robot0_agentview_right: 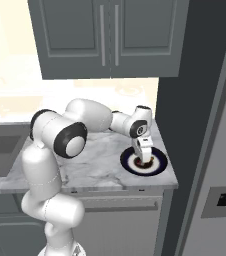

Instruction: Pick the chicken drumstick from the counter and place it in the microwave. Then turn on the microwave.

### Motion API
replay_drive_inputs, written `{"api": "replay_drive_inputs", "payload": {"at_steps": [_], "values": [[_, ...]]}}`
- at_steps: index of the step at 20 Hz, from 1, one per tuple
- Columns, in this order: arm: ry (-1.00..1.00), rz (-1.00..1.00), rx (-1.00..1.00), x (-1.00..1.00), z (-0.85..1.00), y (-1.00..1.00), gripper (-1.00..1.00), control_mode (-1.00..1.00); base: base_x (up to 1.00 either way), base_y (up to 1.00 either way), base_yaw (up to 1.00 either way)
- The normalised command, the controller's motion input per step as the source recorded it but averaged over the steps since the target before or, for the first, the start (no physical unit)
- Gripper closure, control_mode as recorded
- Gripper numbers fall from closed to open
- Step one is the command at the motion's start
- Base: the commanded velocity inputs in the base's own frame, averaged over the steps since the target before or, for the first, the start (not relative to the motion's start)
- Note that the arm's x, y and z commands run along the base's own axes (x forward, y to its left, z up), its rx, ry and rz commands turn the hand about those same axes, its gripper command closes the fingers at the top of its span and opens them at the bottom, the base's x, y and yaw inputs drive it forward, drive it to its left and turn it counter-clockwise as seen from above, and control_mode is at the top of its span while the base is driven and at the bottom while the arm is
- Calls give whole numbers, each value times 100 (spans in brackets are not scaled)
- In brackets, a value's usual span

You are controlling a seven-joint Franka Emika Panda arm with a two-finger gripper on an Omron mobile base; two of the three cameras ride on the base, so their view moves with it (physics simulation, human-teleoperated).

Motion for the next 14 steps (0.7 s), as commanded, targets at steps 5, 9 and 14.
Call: {"api": "replay_drive_inputs", "payload": {"at_steps": [5,9,14], "values": [[0,0,0,23,-13,-8,-100,-100,0,0,0],[0,0,0,24,-12,-4,-100,-100,0,0,0],[0,0,0,11,-12,-1,-100,-100,0,0,0]]}}
